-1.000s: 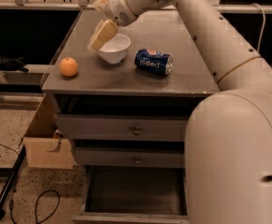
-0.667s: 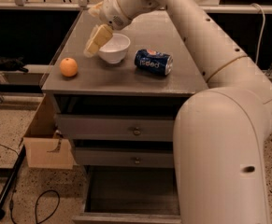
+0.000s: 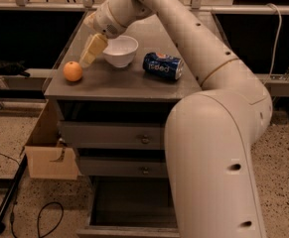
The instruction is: Place orange into bottom drawer
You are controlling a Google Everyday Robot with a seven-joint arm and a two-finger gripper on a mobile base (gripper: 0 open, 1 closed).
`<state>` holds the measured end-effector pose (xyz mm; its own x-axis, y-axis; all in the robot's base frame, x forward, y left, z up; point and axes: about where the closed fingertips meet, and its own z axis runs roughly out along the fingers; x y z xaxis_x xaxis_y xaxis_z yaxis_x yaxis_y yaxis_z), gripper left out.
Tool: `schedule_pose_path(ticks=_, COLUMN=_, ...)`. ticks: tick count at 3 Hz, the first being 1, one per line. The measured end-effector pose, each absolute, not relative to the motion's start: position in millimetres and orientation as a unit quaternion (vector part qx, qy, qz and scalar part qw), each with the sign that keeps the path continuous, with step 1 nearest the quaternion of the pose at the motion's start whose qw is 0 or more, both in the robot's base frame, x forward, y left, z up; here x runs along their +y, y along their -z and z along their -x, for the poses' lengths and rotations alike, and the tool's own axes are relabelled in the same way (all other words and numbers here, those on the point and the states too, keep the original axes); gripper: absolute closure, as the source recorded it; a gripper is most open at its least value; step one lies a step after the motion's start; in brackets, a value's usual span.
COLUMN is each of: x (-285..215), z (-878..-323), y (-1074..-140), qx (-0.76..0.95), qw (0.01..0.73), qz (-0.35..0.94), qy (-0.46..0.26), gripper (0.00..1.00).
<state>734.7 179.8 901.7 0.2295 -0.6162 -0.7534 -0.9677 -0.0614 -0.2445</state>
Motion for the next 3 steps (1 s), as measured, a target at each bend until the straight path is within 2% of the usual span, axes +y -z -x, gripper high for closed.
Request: schedule_pose_path(ticks=3, x=204, z=-703, y=-860, qx=0.608, qw=0.341, qz=0.676, qy=-0.238, gripper=0.0)
